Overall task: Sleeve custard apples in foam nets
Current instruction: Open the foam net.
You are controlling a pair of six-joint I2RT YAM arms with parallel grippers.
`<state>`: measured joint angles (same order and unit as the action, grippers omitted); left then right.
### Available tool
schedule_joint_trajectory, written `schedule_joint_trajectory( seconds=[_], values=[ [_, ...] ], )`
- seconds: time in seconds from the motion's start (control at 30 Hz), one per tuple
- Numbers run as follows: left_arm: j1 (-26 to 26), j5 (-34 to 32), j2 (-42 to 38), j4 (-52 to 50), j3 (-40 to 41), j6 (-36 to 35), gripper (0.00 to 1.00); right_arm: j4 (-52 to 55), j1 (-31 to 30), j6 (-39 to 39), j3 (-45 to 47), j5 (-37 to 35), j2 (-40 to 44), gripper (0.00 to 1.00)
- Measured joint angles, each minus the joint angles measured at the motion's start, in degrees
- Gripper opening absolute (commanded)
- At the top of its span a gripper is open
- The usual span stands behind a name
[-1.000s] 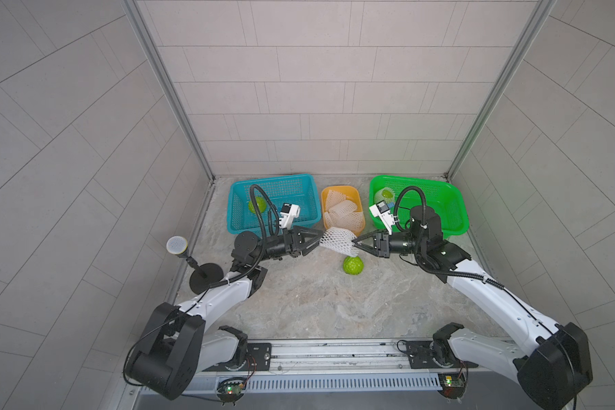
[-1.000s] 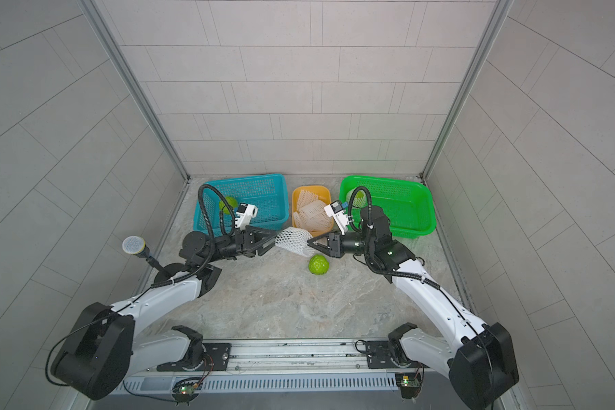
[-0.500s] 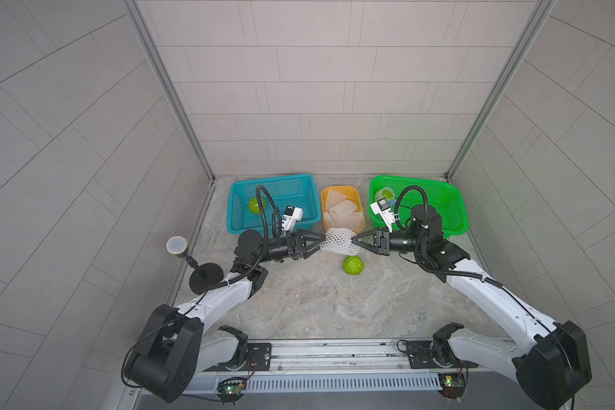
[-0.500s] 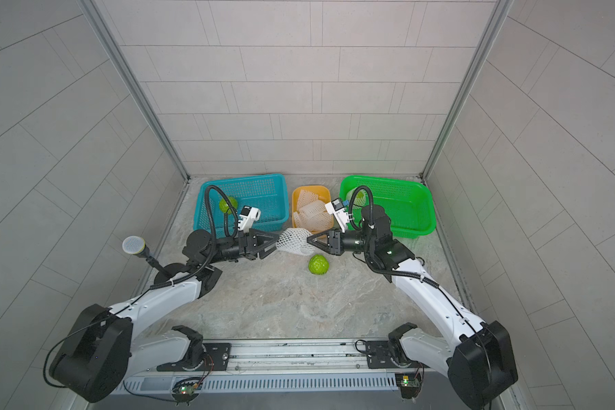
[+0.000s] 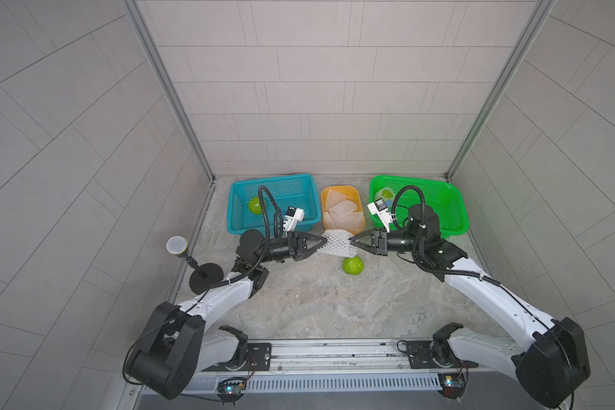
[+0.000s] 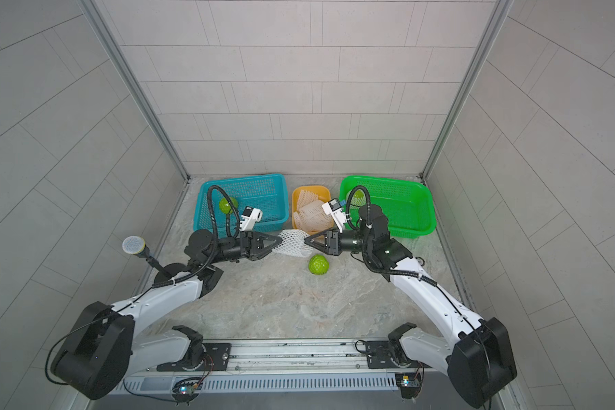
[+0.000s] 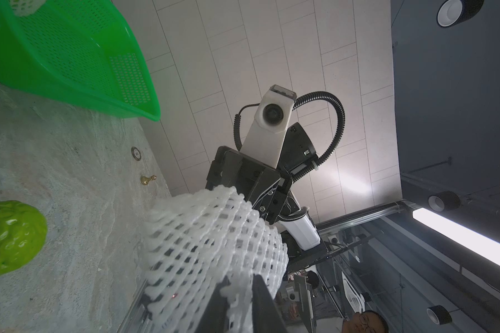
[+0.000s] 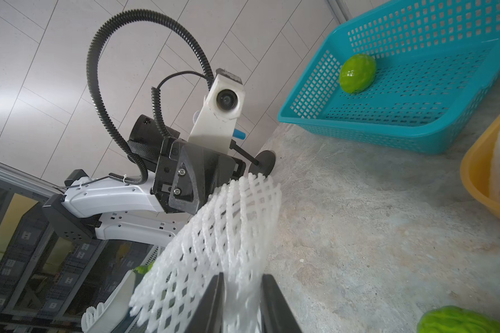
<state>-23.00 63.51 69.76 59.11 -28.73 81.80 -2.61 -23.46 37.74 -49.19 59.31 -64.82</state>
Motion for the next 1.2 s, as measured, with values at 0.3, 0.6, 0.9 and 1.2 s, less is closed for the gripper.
schedule_joint_trajectory(
  seconds=[0.3,0.6,0.9,1.2],
  values=[
    [0.00,-0.52,2.54,6.27,0.00,4.42,0.00,-3.48,0.15,2.38,-2.69,0.44,-1.79,0.50],
    [0.00,-3.50,4.98,11.45,-1.64,8.70,0.00,-10.05,9.77,7.87,5.81,-2.10,4.70,0.70],
    [-0.02,-7.52,4.66,12.24,-4.72,9.70,0.00,-23.28,13.44,17.07,16.98,-8.24,7.04,0.68],
    [-2.99,-10.99,4.26,12.44,-8.35,9.66,0.00,-39.36,-0.50,22.75,18.53,-15.56,-2.91,0.64]
  ],
)
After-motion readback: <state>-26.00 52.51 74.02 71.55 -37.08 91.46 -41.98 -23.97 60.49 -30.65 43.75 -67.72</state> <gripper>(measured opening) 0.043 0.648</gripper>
